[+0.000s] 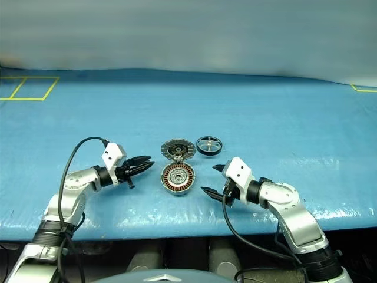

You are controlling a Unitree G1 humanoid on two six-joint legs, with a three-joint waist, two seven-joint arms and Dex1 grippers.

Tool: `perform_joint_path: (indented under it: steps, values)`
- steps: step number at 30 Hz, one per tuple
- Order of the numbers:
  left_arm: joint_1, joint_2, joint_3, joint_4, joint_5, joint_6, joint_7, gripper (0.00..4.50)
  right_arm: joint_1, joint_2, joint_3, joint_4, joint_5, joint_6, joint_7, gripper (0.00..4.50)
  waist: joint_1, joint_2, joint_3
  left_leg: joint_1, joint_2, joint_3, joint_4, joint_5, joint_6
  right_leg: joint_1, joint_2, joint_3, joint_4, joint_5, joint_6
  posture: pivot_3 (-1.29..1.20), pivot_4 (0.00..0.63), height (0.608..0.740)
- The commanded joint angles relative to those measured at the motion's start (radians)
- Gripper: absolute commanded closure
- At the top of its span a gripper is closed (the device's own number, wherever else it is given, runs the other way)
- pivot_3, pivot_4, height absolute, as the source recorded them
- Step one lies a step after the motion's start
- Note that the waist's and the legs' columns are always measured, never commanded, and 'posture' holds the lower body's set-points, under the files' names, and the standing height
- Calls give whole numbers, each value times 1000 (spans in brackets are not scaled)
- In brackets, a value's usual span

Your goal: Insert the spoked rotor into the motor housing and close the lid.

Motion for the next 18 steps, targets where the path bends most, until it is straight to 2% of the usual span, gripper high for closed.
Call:
perform_joint_path:
  steps: [1, 9, 18]
  values:
    - [-6, 40, -27, -99, -35, 48, -73, 3833, -8, 11, -21, 13, 40, -46, 30, 510, -1, 0, 0, 0, 0, 0, 0, 0, 0, 0, 0, 0, 0, 0, 0, 0, 150, 740]
    - [-19, 71, -95, -161, -32, 71, -154, 3833, -9, 31, -15, 73, 47, -88, 47, 510, -1, 0, 1, 0, 0, 0, 0, 0, 0, 0, 0, 0, 0, 0, 0, 0, 150, 740]
    - [-108, -38, -160, -71, 6, 16, -127, 3833, -2, 32, -11, 62, 44, -79, 35, 510, 5, 0, 1, 0, 0, 0, 0, 0, 0, 0, 0, 0, 0, 0, 0, 0, 150, 740]
